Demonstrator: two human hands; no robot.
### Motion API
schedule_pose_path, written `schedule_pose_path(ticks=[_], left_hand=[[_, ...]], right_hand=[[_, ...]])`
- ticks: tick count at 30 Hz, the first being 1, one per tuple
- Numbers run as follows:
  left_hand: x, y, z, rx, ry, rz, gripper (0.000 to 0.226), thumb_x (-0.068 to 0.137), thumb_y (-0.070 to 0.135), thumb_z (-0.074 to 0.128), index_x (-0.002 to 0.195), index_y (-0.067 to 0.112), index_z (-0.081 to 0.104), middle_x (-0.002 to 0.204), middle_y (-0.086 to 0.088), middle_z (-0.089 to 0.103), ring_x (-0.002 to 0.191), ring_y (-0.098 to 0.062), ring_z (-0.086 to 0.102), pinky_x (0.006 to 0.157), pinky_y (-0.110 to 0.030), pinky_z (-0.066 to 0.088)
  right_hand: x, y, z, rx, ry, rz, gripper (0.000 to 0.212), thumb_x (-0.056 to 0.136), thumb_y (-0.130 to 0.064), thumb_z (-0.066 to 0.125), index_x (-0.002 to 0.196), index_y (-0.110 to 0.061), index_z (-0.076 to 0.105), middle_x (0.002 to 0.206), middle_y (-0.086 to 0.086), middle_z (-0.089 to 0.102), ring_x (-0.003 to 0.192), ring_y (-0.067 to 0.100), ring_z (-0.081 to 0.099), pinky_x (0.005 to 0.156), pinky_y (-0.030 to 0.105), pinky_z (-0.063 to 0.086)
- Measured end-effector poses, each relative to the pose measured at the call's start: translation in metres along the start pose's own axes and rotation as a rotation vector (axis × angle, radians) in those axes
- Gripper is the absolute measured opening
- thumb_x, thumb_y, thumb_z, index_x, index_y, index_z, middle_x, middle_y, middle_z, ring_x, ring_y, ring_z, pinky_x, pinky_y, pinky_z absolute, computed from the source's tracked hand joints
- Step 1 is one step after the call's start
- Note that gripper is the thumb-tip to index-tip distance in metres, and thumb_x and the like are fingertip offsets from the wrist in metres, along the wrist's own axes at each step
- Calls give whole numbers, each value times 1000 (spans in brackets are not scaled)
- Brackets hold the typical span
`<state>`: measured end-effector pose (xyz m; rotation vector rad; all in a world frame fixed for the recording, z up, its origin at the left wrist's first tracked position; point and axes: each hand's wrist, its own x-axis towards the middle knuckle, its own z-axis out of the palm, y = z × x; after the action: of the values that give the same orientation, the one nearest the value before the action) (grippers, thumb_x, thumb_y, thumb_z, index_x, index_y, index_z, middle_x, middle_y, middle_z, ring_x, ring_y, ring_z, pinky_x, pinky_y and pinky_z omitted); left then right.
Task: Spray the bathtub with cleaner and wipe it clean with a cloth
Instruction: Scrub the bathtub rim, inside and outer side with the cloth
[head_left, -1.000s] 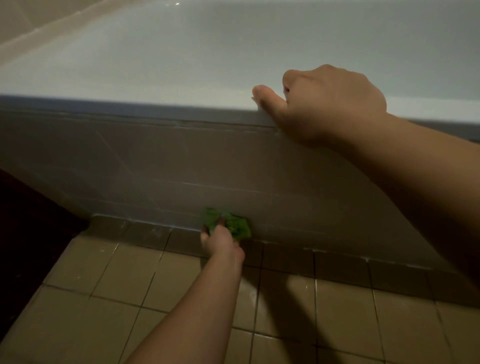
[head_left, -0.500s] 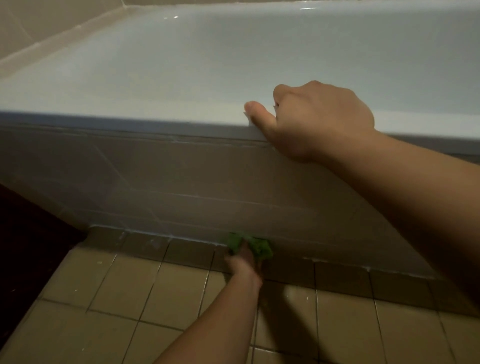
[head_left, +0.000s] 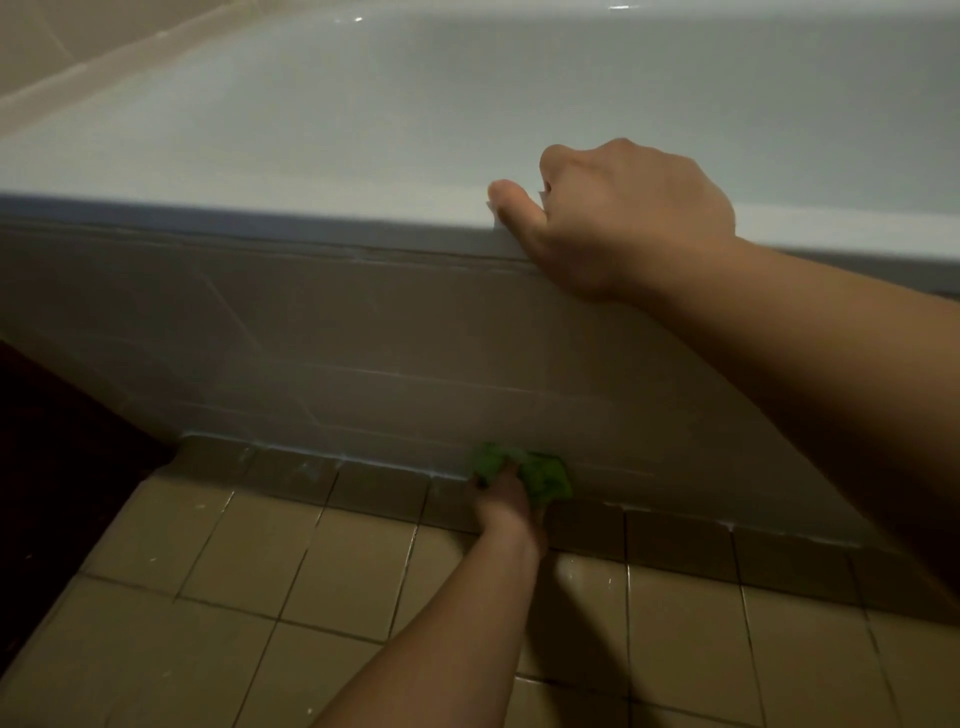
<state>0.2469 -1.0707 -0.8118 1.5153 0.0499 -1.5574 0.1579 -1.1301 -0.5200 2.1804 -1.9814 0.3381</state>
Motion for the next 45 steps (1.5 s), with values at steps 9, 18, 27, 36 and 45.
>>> schedule_pose_path(ticks=[9,18,27,36,45], left_hand=[[-94,78,-10,-76,-218,364,58,89,1,59,142,24,50,123,-12,66,102,-28,65,82,-45,55],[-198,172,-11,183,-271,873,60,73,18,82,130,25,63,110,1,75,103,-19,72,96,-51,58],[-250,241,34,1053,-203,1310,71,71,27,83,129,26,41,110,5,58,96,-23,59,83,-33,48],[-217,278,48,1336,-458,1336,56,76,41,84,127,39,62,113,15,68,102,-5,65,93,-26,50],[-188,292,31,1700,-404,1369,91,66,94,56,144,52,37,126,15,68,113,-16,64,91,-35,51]], right_hand=[[-13,1,-12,106,-117,-36,58,102,-67,20,119,-21,52,116,11,64,97,34,55,75,42,37],[-45,37,-27,214,-122,27,41,105,-51,27,120,-31,59,122,5,67,105,32,59,85,42,43],[-52,55,-31,313,-96,117,37,105,-38,35,132,-30,59,134,2,66,117,31,58,94,41,46],[-50,47,-36,467,-55,100,50,95,-60,23,142,-52,40,131,-5,65,120,24,59,100,45,42],[-22,30,-36,723,-17,-77,69,87,-82,46,151,-62,28,162,-7,34,149,11,31,121,37,29]])
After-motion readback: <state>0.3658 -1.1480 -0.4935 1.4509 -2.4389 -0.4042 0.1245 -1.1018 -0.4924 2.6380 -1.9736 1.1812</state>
